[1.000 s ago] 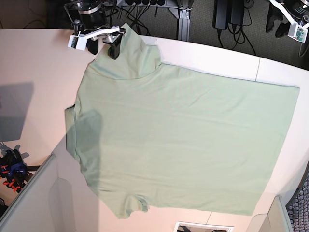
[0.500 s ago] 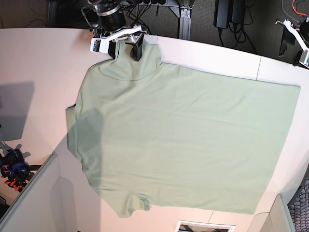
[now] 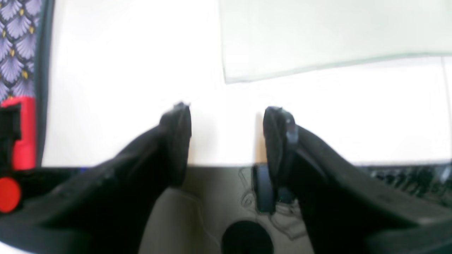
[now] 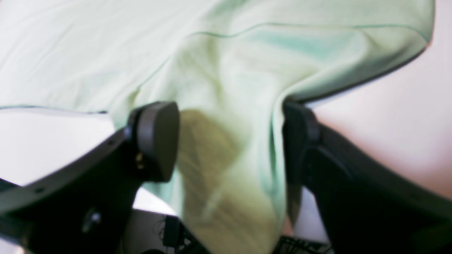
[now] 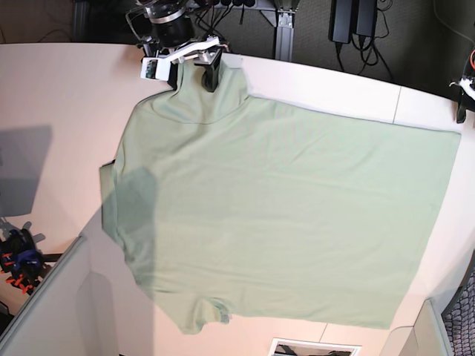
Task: Fold the T-shirt properly
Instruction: 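Reach both grippers to the shirt's shoulder corners and grasp them, then lift the shoulder corners and pull them toward the hem, folding lengthwise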
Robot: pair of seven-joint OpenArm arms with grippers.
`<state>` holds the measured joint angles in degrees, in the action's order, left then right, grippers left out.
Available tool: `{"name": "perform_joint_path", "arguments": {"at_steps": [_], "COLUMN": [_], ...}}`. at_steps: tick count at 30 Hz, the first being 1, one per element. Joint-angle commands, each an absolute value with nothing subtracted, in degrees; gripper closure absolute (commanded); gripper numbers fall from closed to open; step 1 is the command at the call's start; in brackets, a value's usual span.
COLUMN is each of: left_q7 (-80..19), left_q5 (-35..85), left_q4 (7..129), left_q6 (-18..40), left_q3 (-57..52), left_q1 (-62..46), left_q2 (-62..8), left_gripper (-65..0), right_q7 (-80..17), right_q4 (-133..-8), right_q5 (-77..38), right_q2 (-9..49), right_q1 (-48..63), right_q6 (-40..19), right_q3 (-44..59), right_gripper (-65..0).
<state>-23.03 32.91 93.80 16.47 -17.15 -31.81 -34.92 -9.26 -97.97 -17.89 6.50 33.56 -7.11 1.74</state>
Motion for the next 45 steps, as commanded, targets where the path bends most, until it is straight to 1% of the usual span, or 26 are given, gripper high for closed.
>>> {"name": "perform_joint_path", "arguments": {"at_steps": [1, 5, 8, 15, 16, 18, 26, 33, 34, 35, 38, 39, 40, 41, 43, 44, 45], "left_q7": [-22.2, -24.4, -26.1, -27.9, -28.3, -28.6, -28.6, -30.0, -30.0, -30.0, -30.0, -30.0, -29.8, -29.6, -28.7, -28.4, -28.1], "left_q5": [35.0, 40.5, 44.5, 48.8, 49.1, 49.1, 46.6, 46.4, 46.4, 46.4, 46.0, 45.5, 45.1, 45.0, 44.3, 44.0, 43.7], "left_q4": [93.4, 88.4, 85.2, 76.7, 76.0, 75.6, 75.7, 75.7, 75.7, 75.7, 75.7, 75.7, 75.7, 75.7, 75.7, 75.7, 75.7], "left_q6": [17.4, 17.9, 20.8, 21.0, 22.2, 23.8, 23.8, 24.6, 25.7, 26.7, 26.9, 26.9, 26.9, 26.9, 27.0, 27.4, 27.8], "left_q3": [-17.6, -17.6, -17.6, -16.4, -15.6, -13.4, -6.5, -6.0, -6.0, -6.0, -6.0, -6.0, -6.0, -6.0, -6.0, -6.0, -6.0], "left_q1": [-31.1, -27.5, -25.6, -22.0, -21.5, -20.9, -20.6, -20.7, -20.7, -20.7, -20.7, -20.7, -20.7, -20.7, -20.7, -20.7, -20.7], "left_q2": [-35.9, -35.9, -35.9, -35.1, -35.1, -35.1, -34.2, -33.8, -33.8, -33.8, -33.8, -33.8, -33.8, -33.8, -33.8, -33.8, -33.8], "left_gripper": [-36.5, -36.5, -36.5, -36.5, -36.5, -36.5, -36.5, -35.8, -33.4, -29.1, -11.7, -6.8, -2.9, 0.0, 0.0, 0.0, 0.0], "right_q7": [-12.7, -12.7, -12.7, -12.7, -12.7, -12.7, -12.7, -12.6, -12.6, -12.6, -12.6, -12.6, -12.5, -12.2, -11.2, -10.9, -10.9], "right_q4": [-97.9, -97.9, -97.9, -97.9, -97.9, -97.9, -97.9, -97.9, -97.9, -97.9, -97.9, -97.9, -97.9, -97.9, -97.9, -97.9, -97.9], "right_q5": [-17.7, -16.6, -16.6, -16.7, -16.7, -16.7, -16.7, -16.7, -16.7, -16.7, -16.7, -16.7, -16.7, -16.7, -16.7, -16.6, -15.8], "right_q2": [6.5, 6.5, 6.5, 6.5, 6.5, 6.5, 6.5, 6.5, 6.5, 6.5, 6.5, 6.5, 6.5, 6.5, 6.5, 6.5, 6.5], "right_q1": [34.5, 34.7, 34.7, 34.6, 34.7, 34.7, 34.7, 34.6, 34.6, 34.6, 34.6, 34.6, 34.6, 34.6, 34.4, 34.3, 34.3], "right_q6": [-6.9, -6.8, -6.9, -6.9, -6.9, -6.8, -6.8, -6.8, -6.8, -6.8, -6.8, -6.8, -6.8, -6.8, -6.8, -6.8, -6.8], "right_q3": [1.6, 1.6, 1.6, 1.6, 1.6, 1.6, 1.6, 1.6, 1.6, 1.6, 1.6, 1.6, 1.6, 1.6, 1.6, 1.6, 1.7], "right_gripper": [-43.4, -43.4, -43.4, -43.4, -43.4, -43.4, -43.5, -43.4, -43.4, -43.2, -42.5, -39.0, -32.8, -24.9, -5.8, 0.0, 0.0]}}
